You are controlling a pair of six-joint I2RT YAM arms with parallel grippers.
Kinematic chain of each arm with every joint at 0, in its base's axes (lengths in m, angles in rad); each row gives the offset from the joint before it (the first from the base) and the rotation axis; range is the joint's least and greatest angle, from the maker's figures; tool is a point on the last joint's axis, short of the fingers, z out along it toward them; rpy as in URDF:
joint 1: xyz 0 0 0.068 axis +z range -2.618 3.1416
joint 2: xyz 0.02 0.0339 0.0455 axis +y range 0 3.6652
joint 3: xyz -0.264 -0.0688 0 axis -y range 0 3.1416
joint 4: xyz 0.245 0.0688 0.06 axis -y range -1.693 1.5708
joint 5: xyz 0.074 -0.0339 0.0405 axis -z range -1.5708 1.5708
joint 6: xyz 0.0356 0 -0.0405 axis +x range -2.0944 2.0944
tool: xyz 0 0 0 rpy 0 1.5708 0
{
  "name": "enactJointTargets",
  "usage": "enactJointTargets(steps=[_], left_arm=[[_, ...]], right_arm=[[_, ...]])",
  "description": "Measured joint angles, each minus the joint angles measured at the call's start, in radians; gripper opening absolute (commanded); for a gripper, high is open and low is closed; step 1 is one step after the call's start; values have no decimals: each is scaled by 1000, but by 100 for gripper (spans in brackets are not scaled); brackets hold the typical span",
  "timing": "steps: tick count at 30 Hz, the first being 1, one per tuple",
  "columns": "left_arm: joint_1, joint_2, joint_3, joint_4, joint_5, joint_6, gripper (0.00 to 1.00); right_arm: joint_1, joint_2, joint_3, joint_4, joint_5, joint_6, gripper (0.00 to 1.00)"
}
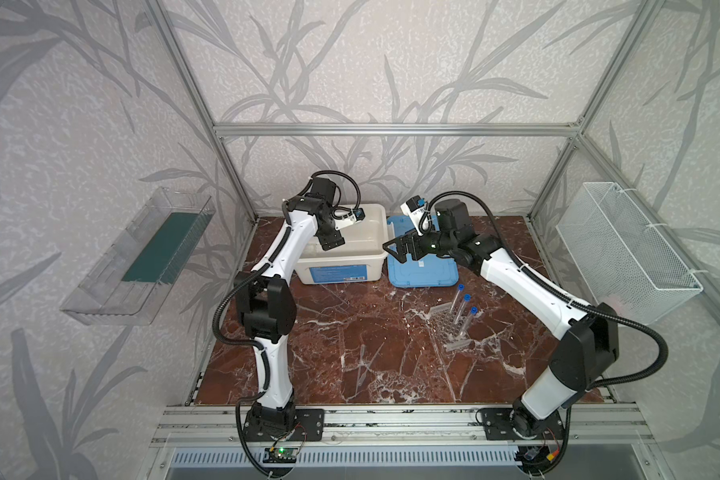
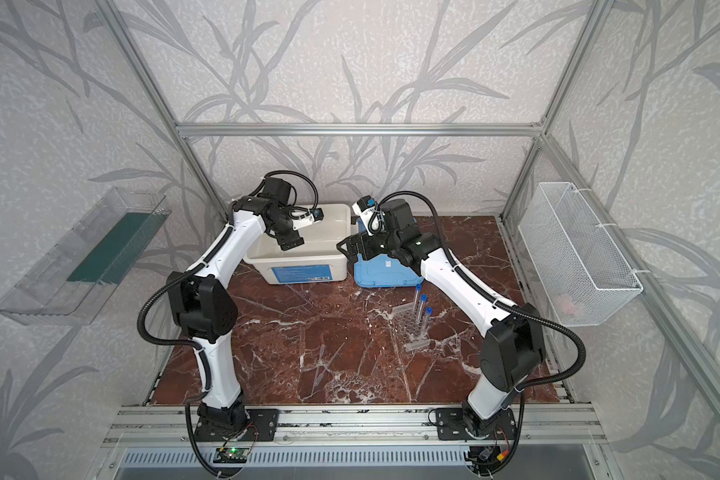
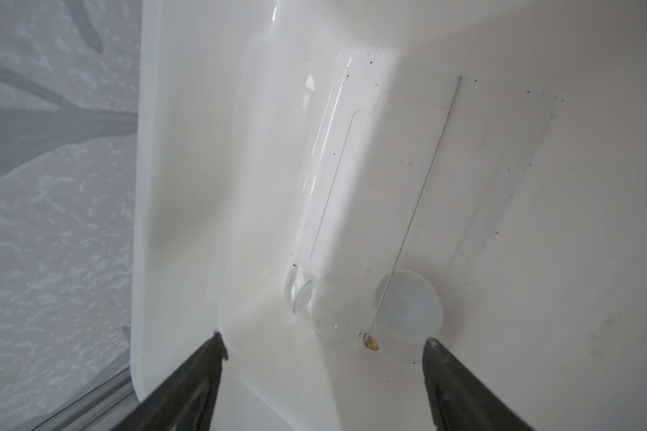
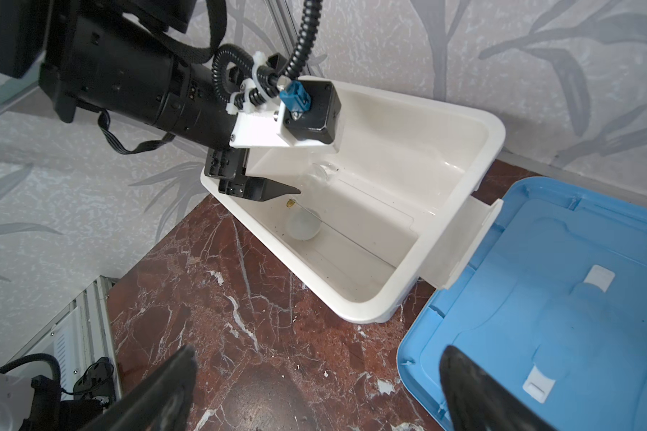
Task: Organize the chemistry lab equipment
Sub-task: 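Move the left gripper back to the pipettes while the right gripper draws back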
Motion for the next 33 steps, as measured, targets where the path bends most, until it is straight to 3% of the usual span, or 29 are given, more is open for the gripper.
enactJointTargets(steps=[6, 9, 18, 25, 29, 33], left_arm=[[2, -129, -97, 109, 33, -150, 99], [-5, -224, -137, 153, 54, -270, 99], [-45, -545, -330, 315, 221, -877, 99], [-72, -769, -569, 360, 309, -1252, 99], [-114, -848, -693, 311, 348, -1348, 99], [-232, -863, -799, 238, 307, -1433, 99]], right_arm=[[0, -89, -64, -20, 19, 0, 99], [0, -142, -108, -27, 19, 0, 99], [32, -311, -291, -72, 47, -2, 99], [168, -387, -429, -93, 109, -5, 99], [248, -407, -494, -93, 135, 1, 99], [305, -407, -541, -87, 167, 5, 99]])
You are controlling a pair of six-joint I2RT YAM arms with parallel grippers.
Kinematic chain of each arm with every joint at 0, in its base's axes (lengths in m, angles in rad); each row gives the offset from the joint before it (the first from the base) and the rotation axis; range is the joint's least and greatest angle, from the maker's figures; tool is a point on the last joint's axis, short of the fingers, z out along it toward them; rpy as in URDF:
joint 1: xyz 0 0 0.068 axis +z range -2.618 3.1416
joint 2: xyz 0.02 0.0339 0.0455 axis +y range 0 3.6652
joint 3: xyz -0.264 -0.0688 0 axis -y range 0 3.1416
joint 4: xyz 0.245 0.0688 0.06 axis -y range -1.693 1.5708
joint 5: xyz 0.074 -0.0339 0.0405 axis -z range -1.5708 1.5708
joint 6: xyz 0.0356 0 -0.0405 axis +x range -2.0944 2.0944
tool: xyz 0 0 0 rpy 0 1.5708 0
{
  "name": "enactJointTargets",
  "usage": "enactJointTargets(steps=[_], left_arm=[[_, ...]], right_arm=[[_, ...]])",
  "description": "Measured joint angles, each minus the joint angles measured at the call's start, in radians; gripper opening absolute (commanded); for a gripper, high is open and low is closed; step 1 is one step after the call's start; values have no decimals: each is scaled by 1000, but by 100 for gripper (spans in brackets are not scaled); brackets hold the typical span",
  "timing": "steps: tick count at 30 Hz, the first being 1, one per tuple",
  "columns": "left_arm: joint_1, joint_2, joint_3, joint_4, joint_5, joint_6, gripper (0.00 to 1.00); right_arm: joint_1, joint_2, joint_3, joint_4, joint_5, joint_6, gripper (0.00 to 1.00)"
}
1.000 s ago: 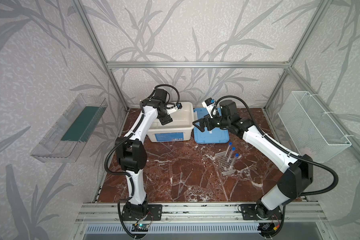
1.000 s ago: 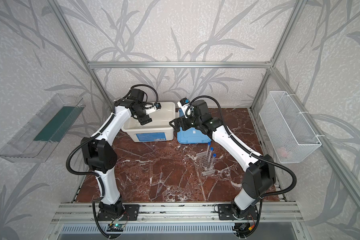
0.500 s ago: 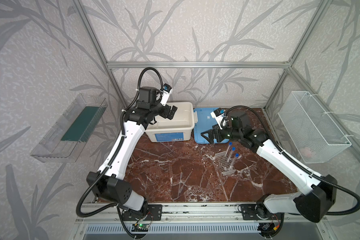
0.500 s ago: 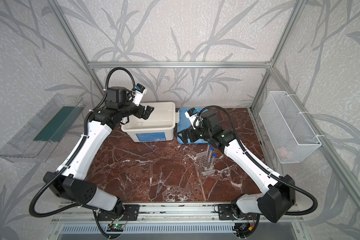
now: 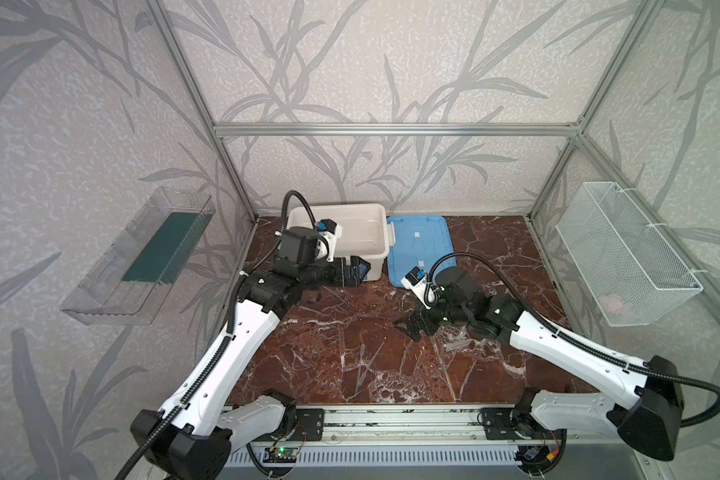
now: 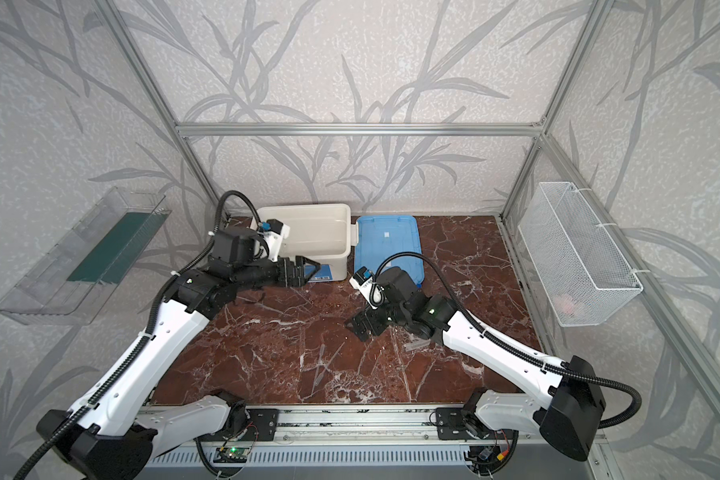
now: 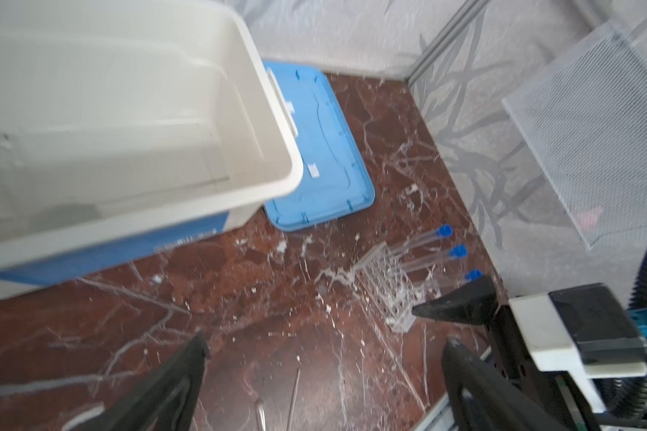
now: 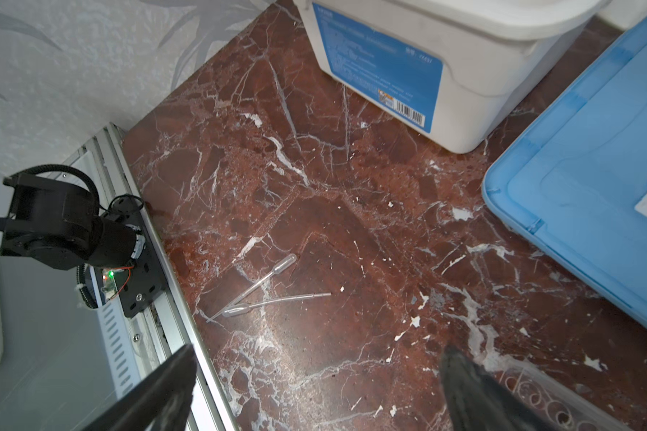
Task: Organize the chemistry lab equipment
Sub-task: 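Move the left gripper back to the pipettes while the right gripper draws back, then lower the left gripper onto a clear plastic pipette and close on it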
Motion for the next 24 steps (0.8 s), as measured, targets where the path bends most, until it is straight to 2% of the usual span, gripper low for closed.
enactJointTargets(steps=[7, 14, 24], left_arm=[[-135, 3, -270, -5, -102, -181, 98], [-192, 60, -369, 27, -185, -306, 78], [-270, 191, -476, 120, -246, -399, 54]], right_arm=[[51, 0, -113, 85, 5, 23, 99], [114, 2, -168, 163, 54, 61, 100], [122, -17, -231, 198, 130, 105, 100]])
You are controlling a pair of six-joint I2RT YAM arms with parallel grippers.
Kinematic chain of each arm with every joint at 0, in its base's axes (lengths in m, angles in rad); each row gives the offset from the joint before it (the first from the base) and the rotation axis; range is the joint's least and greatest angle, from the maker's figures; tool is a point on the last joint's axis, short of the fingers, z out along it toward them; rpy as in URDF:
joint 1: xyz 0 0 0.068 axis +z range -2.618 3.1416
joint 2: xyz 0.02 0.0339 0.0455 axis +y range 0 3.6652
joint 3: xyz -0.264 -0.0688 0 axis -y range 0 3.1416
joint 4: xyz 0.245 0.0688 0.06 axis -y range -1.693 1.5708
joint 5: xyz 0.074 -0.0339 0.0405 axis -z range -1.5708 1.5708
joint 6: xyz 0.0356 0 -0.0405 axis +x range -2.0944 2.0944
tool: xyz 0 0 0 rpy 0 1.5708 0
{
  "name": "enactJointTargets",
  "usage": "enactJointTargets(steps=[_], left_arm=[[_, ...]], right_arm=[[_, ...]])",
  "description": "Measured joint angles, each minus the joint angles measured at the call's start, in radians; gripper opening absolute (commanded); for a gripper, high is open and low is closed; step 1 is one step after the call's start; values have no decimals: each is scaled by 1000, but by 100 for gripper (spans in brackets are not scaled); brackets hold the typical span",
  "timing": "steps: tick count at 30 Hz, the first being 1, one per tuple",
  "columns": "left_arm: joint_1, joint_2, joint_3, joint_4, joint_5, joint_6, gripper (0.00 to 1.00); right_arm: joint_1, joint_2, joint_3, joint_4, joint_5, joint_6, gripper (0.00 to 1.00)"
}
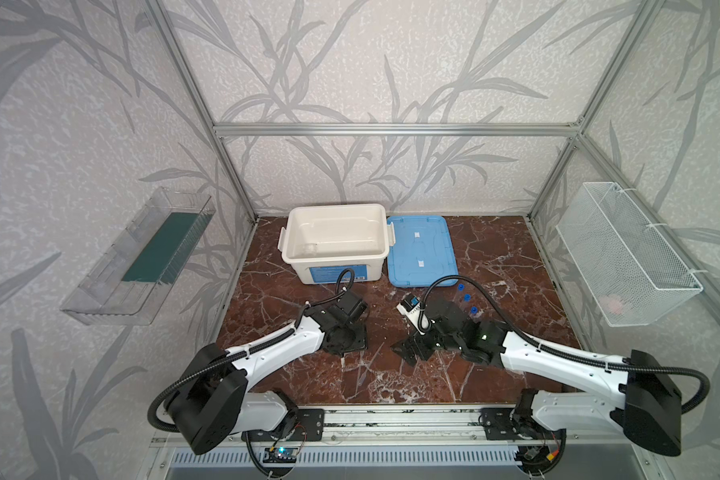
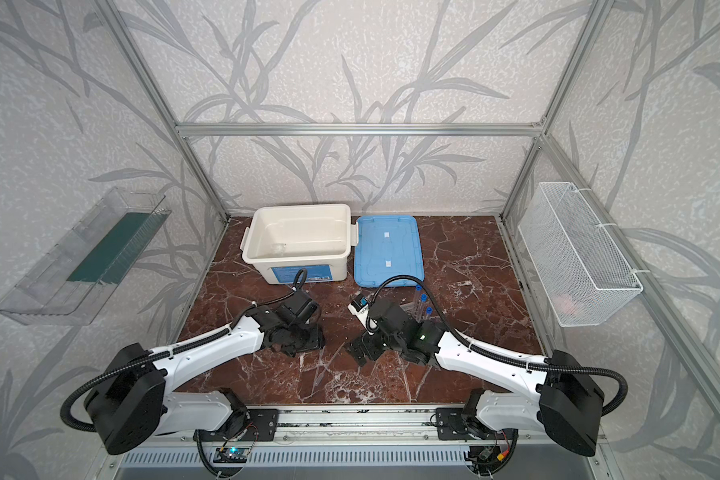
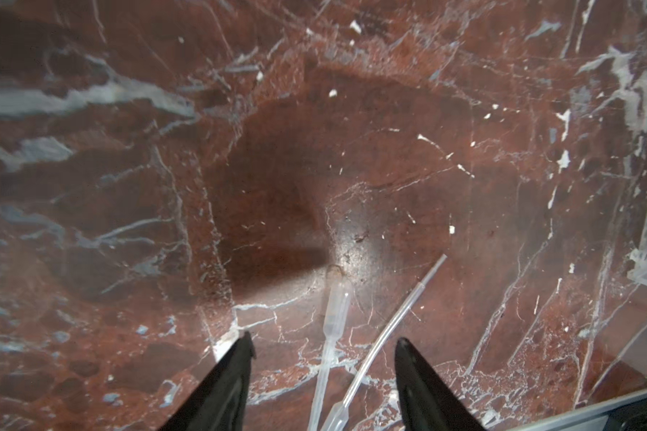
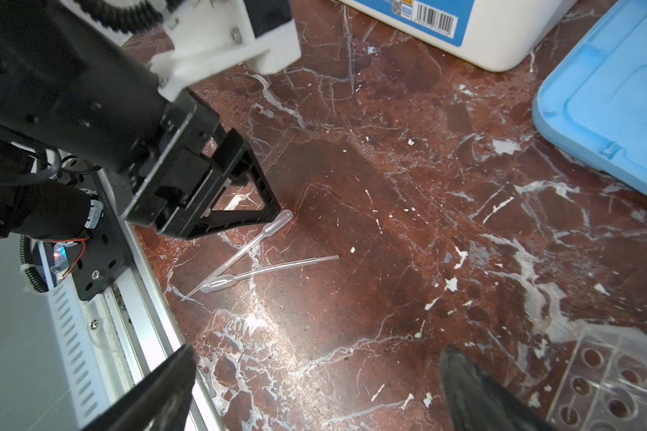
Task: Organize the chemistry lab equipment
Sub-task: 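Lower the left gripper onto a clear plastic pipette and close on it, then lift the pipette over the white bin with the left gripper while the right gripper follows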
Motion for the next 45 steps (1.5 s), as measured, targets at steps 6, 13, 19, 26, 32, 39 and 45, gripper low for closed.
enactJointTargets(steps=[6, 13, 19, 26, 32, 39, 45], left_arm=[[-48, 83, -10, 47, -36, -26, 45], [-103, 146, 27, 29, -112, -37, 32], [-124, 177, 53, 16, -145, -41, 21], [-141, 187, 61, 6, -172, -44, 15], [-141, 176, 62, -12, -196, -37, 12], [-141, 144, 127, -94, -236, -16, 12], [-126, 48, 235, -169, -263, 24, 12]], right_arm=[[1, -16, -7, 8, 10, 8, 100], [1, -21, -23, 6, 23, 9, 100], [1, -35, -30, 6, 35, 8, 100], [1, -38, -37, 7, 38, 9, 100], [1, -38, -38, 8, 38, 9, 100], [1, -38, -38, 19, 38, 13, 100], [1, -40, -38, 65, 50, 19, 100]])
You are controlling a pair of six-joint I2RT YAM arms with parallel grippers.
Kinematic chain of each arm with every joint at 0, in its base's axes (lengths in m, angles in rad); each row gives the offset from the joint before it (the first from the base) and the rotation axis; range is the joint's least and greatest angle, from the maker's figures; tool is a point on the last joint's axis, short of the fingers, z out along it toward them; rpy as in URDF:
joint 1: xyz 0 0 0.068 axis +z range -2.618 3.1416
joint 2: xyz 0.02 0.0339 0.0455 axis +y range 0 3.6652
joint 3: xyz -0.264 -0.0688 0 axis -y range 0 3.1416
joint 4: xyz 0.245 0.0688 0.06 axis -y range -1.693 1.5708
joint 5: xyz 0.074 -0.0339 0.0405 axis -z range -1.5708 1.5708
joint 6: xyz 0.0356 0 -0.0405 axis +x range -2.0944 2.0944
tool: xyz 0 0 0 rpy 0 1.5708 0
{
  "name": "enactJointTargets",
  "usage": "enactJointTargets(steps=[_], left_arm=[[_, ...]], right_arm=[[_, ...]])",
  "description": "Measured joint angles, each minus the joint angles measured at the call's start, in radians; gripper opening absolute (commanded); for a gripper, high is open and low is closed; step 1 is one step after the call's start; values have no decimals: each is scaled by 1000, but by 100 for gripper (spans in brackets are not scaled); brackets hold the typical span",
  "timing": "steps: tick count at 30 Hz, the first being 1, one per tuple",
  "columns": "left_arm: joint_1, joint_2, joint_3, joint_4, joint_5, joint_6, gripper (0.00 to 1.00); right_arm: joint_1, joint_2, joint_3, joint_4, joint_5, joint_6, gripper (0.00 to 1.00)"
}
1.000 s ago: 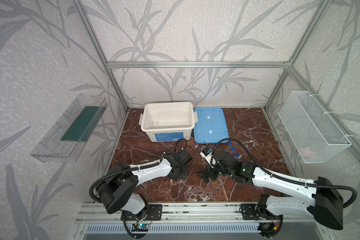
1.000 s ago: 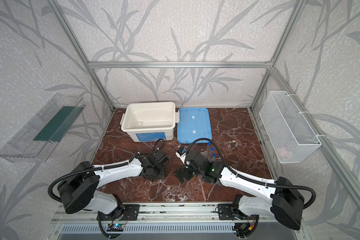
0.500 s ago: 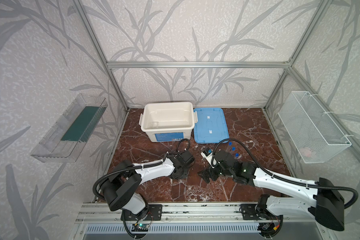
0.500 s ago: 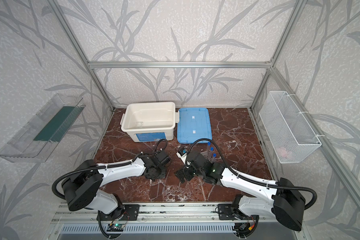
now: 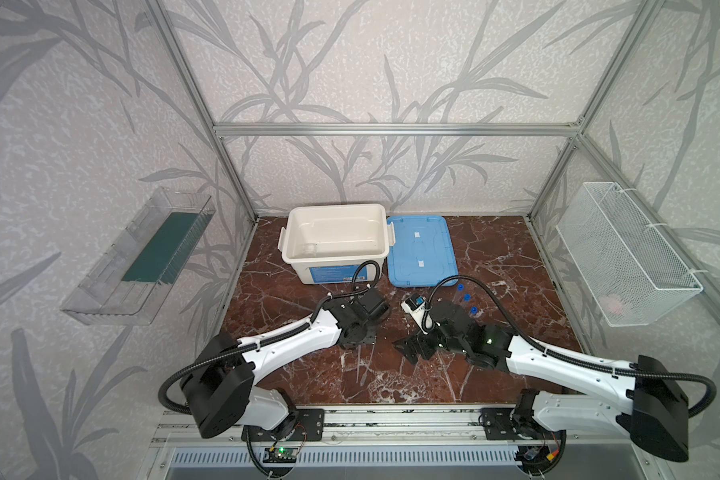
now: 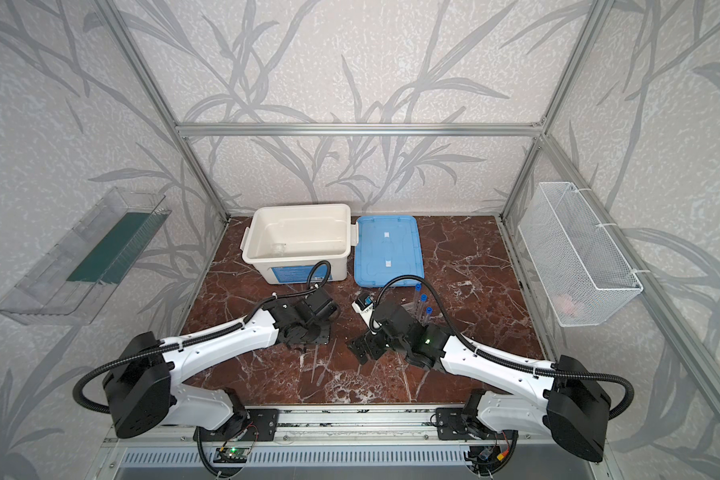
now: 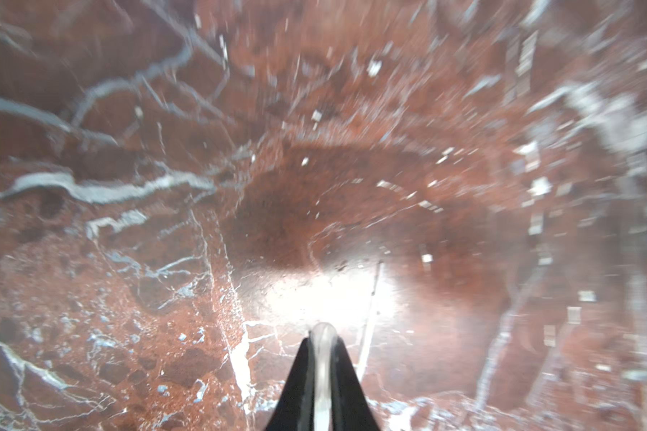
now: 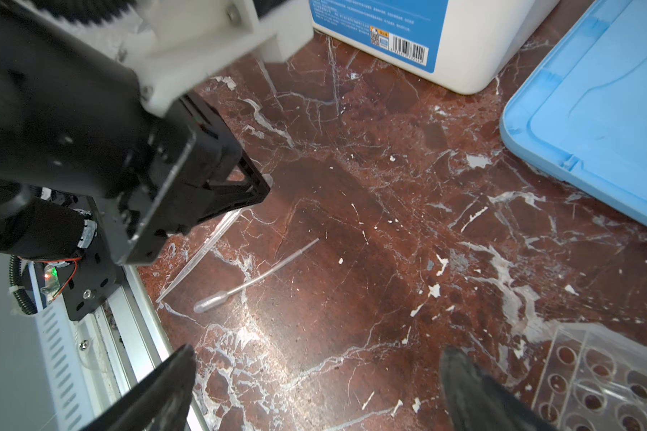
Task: Organize the chemistry lab equipment
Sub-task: 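Lift the pipette over the white bin with the left gripper while the right gripper follows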
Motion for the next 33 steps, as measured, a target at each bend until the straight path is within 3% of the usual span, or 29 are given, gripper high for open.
enactJointTargets(steps=[5, 11, 23, 33], left_arm=[[87, -51, 148, -41, 5, 69, 12], [260, -2, 412, -73, 39, 174, 13], [461, 439, 988, -82, 132, 277, 14], [502, 741, 1212, -7, 241, 238, 14]], right_arm=[[-18, -18, 35, 7, 21, 1, 99], [-142, -14, 159, 11, -44, 24, 99], [-303, 156, 439, -3, -139, 42, 99], [-391, 410, 729, -79, -202, 23, 100]])
